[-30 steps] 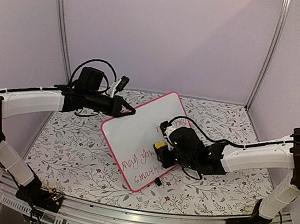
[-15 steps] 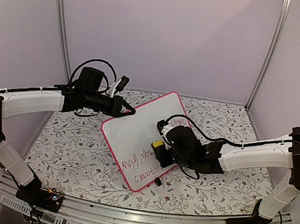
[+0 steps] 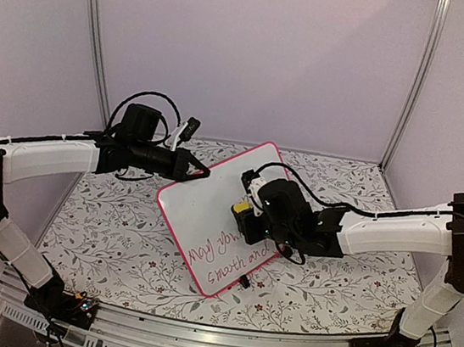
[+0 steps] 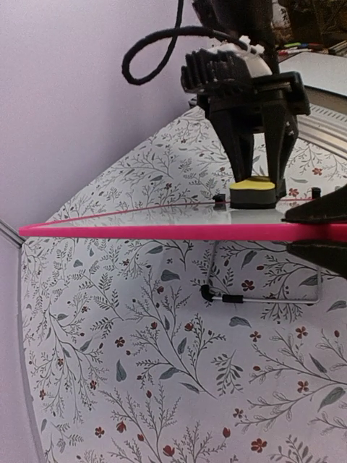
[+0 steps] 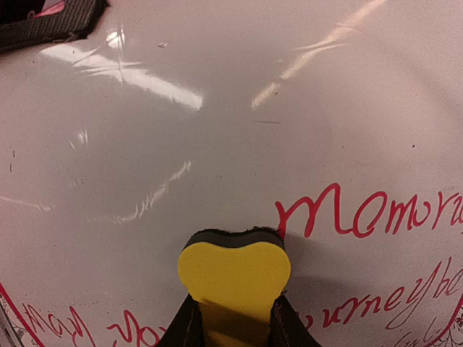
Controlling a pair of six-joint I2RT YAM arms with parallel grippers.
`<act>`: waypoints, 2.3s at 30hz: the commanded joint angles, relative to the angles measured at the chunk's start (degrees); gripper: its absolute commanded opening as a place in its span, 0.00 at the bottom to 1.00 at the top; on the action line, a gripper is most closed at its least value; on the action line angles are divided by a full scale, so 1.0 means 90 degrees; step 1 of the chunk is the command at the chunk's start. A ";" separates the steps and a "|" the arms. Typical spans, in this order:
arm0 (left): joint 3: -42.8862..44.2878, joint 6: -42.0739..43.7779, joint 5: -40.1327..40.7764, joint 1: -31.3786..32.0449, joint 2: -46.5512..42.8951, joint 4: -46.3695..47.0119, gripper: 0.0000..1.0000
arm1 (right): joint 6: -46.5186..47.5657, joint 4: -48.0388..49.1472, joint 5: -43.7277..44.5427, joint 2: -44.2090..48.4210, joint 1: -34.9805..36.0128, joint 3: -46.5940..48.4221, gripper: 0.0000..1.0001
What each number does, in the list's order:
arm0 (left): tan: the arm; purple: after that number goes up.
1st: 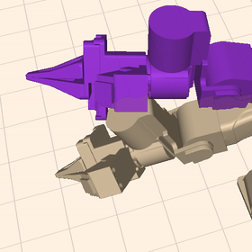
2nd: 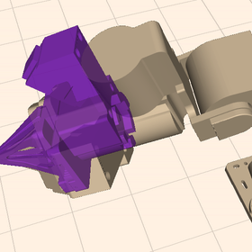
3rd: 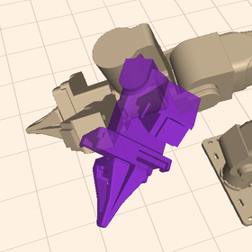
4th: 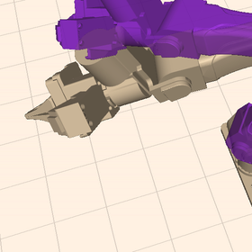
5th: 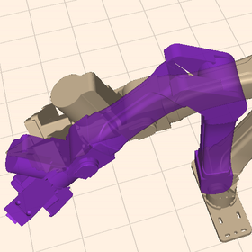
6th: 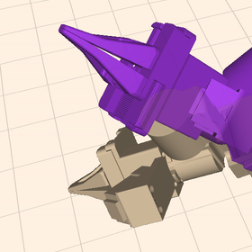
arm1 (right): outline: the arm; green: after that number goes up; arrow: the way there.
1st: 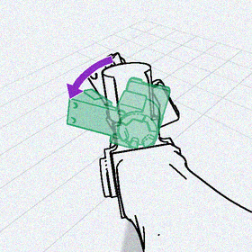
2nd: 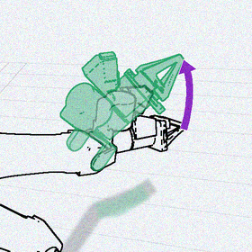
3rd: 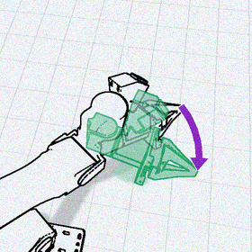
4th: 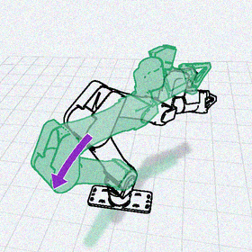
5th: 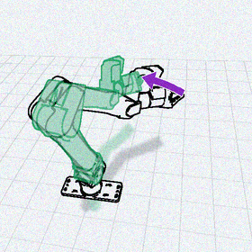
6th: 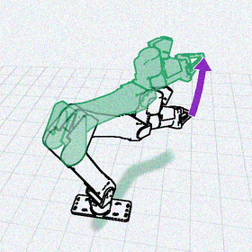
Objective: Erase the whiteboard
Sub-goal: Erase the whiteboard at the center of the board.
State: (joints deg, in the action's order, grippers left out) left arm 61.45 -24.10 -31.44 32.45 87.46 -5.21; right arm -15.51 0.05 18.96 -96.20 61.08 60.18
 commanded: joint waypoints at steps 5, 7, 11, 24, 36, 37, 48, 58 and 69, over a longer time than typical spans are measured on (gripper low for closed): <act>-0.0070 0.0516 0.0108 0.0155 0.0229 -0.0215 0.00 | 0.0087 0.0179 0.0004 -0.0099 -0.0526 0.0409 0.26; -0.0070 0.0520 0.0113 0.0155 0.0218 -0.0220 0.00 | 0.0093 0.0175 -0.0085 -0.0137 -0.0571 0.0417 0.25; -0.0069 0.0528 0.0115 0.0162 0.0224 -0.0218 0.00 | 0.0057 0.0076 -0.0380 -0.0244 -0.0585 0.0386 0.26; -0.0070 0.0514 0.0117 0.0155 0.0263 -0.0215 0.00 | -0.0238 0.0004 -0.0748 0.0045 -0.0585 -0.0473 0.25; -0.0070 0.0513 0.0115 0.0155 0.0269 -0.0220 0.00 | -0.0386 -0.0319 -0.0811 0.0365 -0.0585 -0.0995 0.25; -0.0070 0.0518 0.0107 0.0156 0.0269 -0.0213 0.00 | -0.0402 -0.0320 -0.0808 0.0390 -0.0585 -0.1030 0.25; -0.0070 0.0511 0.0117 0.0164 0.0292 -0.0221 0.00 | -0.0334 -0.0174 -0.0672 0.0283 -0.0585 -0.0763 0.25; -0.0060 0.0526 0.0099 0.0166 0.0293 -0.0219 0.00 | -0.0032 -0.0141 -0.0429 0.0022 -0.0672 -0.0026 0.26; -0.0060 0.0521 0.0099 0.0165 0.0280 -0.0212 0.00 | 0.0172 -0.0066 -0.0392 -0.0104 -0.0901 0.0554 0.26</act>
State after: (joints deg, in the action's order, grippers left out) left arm 61.56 -24.27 -31.46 32.40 87.77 -5.17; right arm -15.22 -2.13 14.39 -95.79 54.13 62.63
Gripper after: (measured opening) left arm 0.034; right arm 0.261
